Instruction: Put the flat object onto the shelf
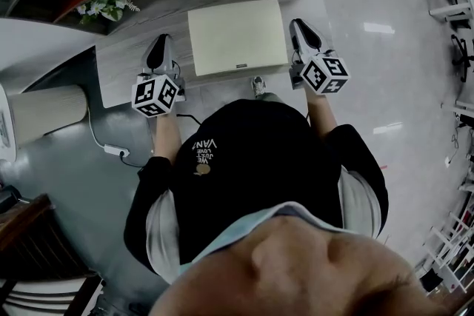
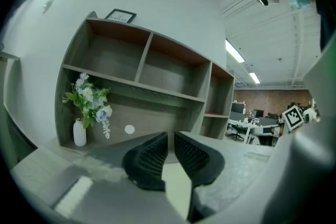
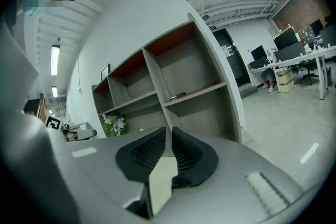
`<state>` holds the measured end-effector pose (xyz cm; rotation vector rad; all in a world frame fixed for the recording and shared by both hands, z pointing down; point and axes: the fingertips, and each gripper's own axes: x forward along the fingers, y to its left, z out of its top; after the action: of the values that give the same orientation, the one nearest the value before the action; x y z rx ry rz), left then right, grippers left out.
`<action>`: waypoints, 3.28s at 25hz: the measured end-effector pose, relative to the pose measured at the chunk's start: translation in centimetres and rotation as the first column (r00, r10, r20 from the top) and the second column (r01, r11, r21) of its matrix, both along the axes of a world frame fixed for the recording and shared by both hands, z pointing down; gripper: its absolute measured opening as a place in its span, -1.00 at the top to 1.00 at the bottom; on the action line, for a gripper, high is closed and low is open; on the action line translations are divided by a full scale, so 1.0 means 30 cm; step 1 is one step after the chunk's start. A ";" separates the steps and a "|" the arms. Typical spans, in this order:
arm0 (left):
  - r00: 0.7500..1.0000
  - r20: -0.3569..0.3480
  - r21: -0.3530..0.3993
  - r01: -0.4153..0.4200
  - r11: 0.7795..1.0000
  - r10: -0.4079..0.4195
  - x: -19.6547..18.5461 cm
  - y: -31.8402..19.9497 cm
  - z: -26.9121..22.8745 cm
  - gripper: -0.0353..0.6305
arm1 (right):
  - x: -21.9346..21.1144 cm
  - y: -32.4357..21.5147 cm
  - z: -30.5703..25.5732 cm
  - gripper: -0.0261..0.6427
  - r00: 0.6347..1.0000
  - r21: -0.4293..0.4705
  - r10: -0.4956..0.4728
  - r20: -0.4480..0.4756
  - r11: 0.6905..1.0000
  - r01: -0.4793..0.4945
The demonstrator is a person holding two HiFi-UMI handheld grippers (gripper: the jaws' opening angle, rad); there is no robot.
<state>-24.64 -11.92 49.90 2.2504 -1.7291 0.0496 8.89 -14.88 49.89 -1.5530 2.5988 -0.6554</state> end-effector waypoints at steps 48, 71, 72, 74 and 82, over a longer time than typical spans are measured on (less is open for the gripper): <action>0.991 -0.132 -0.542 -0.059 0.838 -0.016 0.104 -0.199 0.631 -0.09 | -0.068 -0.205 0.661 -0.04 0.984 -0.524 -0.180 0.020 0.836 0.164; 0.984 -0.176 -0.560 -0.083 0.825 -0.020 0.139 -0.207 0.644 0.10 | -0.092 -0.182 0.672 0.10 0.979 -0.555 -0.200 0.045 0.810 0.191; 0.984 -0.177 -0.557 -0.083 0.826 -0.020 0.139 -0.204 0.640 0.10 | -0.091 -0.180 0.666 0.11 0.979 -0.551 -0.200 0.042 0.813 0.190; 0.984 -0.177 -0.551 -0.084 0.830 -0.018 0.139 -0.200 0.627 0.11 | -0.089 -0.177 0.651 0.12 0.979 -0.540 -0.200 0.037 0.821 0.188; 0.981 -0.191 -0.512 -0.071 0.856 -0.033 0.135 -0.183 0.581 0.13 | -0.068 -0.161 0.594 0.16 0.984 -0.489 -0.176 0.015 0.857 0.161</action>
<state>-20.59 -17.40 67.32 1.8068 -1.3830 0.2600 6.84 -19.70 67.72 -1.4416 2.7547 -1.4140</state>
